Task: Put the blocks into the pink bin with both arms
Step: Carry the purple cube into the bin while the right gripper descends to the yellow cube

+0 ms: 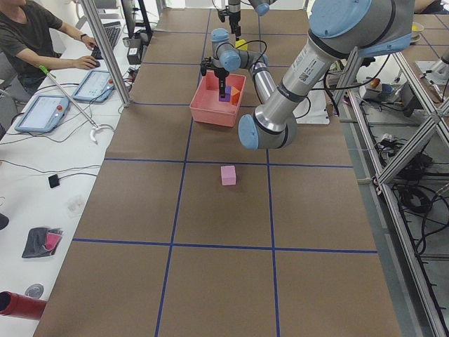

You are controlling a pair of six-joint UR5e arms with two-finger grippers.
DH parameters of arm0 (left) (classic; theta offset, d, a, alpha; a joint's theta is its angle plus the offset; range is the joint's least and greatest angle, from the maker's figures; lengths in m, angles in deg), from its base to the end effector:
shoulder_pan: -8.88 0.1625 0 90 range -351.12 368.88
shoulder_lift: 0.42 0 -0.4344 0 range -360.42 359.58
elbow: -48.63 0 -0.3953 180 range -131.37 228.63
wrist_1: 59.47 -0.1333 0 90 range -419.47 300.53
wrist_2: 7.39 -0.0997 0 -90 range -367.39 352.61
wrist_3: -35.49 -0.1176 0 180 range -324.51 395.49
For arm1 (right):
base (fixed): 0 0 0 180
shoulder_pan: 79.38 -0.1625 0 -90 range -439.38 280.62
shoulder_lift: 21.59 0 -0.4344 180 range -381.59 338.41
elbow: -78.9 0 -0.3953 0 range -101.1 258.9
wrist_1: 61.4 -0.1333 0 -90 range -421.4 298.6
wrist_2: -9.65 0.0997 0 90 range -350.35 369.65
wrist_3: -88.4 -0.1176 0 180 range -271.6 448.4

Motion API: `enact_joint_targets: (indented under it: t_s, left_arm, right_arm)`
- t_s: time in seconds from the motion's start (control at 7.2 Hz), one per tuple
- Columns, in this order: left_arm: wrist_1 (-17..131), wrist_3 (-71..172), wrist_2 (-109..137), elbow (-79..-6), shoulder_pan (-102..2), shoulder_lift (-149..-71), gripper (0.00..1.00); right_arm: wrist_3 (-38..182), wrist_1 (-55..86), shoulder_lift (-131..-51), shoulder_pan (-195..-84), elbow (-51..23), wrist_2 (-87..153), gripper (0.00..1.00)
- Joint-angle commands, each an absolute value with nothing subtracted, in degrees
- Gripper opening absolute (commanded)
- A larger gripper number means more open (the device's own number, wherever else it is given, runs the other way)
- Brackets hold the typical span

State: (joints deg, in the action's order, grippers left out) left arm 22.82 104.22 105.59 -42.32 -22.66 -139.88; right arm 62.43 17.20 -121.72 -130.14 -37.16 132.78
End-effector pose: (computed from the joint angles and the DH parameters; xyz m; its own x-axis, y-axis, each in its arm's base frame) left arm 0.5754 -0.4557 0.1522 0.6765 -0.0234 -0.7360 0.0113 0.9997 -0.0214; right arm -0.2233 -0.3825 0.5233 0.6865 -0.3497 0.6376 0.2907 0.9356 0.2001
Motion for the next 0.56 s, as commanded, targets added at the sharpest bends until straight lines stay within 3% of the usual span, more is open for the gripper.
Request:
enact_joint_targets:
  t_s: [0.0, 0.42]
  left_arm:
    - [22.89, 104.31, 105.38, -41.29, -22.23, -139.90, 0.00]
    - [22.89, 104.31, 105.38, -40.41, -22.14, -139.90, 0.07]
  right_arm:
    - [62.39, 15.24, -124.50, -128.16, -36.76, 132.78, 1.00]
    - [62.22, 14.19, -124.78, -127.28, -33.96, 132.60, 1.00]
